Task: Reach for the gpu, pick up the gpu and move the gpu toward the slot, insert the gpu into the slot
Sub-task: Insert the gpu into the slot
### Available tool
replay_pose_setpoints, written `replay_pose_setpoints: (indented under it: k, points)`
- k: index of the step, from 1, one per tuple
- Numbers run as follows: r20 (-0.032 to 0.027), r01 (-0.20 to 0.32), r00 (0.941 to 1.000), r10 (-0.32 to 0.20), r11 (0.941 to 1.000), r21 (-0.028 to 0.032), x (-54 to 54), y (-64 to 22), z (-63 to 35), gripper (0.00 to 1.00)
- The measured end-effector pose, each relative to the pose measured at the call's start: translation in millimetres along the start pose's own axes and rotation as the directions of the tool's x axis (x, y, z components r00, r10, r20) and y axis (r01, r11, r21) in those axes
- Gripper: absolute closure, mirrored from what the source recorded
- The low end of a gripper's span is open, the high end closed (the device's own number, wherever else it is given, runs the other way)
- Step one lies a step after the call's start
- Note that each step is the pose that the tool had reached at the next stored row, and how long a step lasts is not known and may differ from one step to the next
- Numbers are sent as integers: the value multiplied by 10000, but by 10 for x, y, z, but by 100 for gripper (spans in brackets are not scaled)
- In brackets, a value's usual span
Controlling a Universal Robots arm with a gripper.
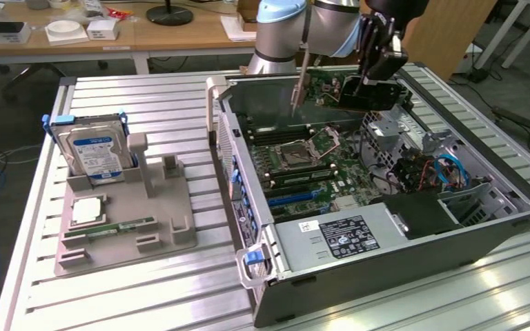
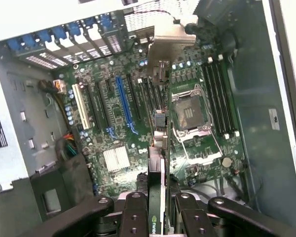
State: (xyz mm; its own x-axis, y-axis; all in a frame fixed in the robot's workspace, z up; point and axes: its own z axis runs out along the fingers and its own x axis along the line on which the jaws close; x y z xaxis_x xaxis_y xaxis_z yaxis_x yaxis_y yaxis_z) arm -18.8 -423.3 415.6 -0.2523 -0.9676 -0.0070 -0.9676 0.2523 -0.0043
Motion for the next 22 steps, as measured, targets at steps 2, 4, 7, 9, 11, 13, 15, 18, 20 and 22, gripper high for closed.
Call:
replay_pose_setpoints:
  k: [2,4,7,9,11,13,15,18,20,22]
  points:
    - [4,248,9997,-248,9997,-3,0,0,1,74]
    - [13,497,9988,-497,9988,-5,0,0,2,74]
    - [50,704,9975,-704,9975,-14,0,0,2,74]
    - [68,966,9953,-966,9953,-18,-1,0,3,74]
    - [71,1309,9914,-1309,9914,-21,0,0,3,74]
    - [72,1642,9864,-1642,9864,-24,0,0,4,74]
    - [73,2004,9797,-2004,9797,-26,0,0,6,74]
    - [77,2522,9676,-2522,9677,-29,0,0,10,74]
    - [86,2723,9622,-2723,9622,-30,-1,-4,11,74]
    - [87,2728,9620,-2728,9621,-29,-1,-4,11,74]
